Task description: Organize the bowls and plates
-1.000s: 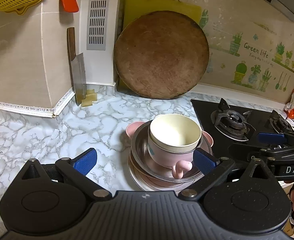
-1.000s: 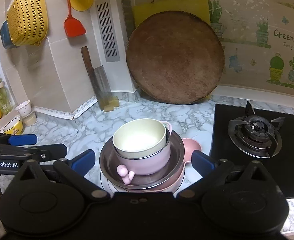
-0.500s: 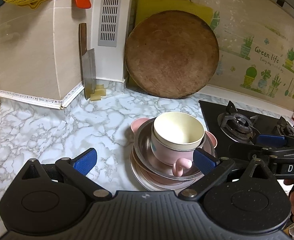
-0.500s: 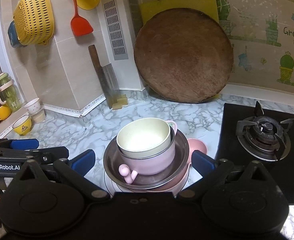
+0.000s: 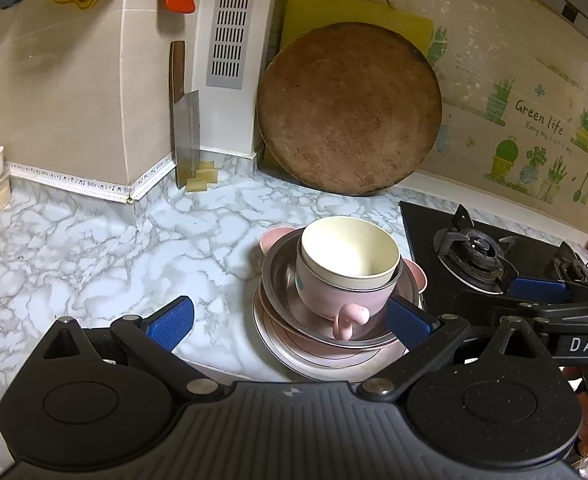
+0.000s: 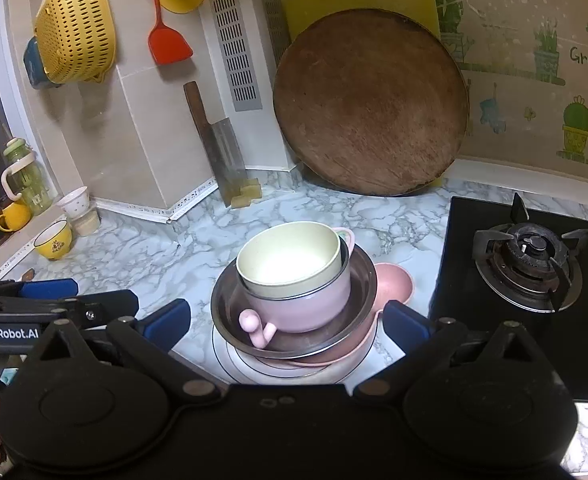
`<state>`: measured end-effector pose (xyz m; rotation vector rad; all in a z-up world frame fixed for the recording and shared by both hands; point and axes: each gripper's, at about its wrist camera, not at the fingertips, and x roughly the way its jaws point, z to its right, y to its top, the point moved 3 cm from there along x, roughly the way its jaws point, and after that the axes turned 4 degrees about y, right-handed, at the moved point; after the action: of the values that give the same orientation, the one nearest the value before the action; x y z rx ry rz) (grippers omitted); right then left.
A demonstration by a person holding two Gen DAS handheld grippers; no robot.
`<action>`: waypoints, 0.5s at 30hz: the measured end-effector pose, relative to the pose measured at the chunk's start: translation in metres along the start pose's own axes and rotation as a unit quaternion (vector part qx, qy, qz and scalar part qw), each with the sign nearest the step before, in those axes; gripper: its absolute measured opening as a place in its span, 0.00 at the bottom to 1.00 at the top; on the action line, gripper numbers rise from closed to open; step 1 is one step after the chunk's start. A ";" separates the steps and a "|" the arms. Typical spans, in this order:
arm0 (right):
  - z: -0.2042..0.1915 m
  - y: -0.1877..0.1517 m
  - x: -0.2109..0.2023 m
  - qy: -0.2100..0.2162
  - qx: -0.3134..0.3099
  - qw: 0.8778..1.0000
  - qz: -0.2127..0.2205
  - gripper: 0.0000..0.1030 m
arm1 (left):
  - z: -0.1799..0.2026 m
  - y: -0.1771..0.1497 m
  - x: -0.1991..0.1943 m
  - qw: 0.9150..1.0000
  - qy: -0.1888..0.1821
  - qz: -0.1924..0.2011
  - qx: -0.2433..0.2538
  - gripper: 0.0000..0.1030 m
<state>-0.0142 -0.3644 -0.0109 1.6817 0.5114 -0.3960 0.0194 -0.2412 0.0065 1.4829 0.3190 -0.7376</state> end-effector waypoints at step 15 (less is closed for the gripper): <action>0.003 -0.001 0.006 0.005 0.023 1.000 -0.002 1.00 | -0.004 0.000 0.005 1.000 0.002 0.000 0.010 1.00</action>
<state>-0.0102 -0.3662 -0.0155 1.7282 0.5159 -0.4056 0.0246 -0.2387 0.0031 1.5034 0.3148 -0.7402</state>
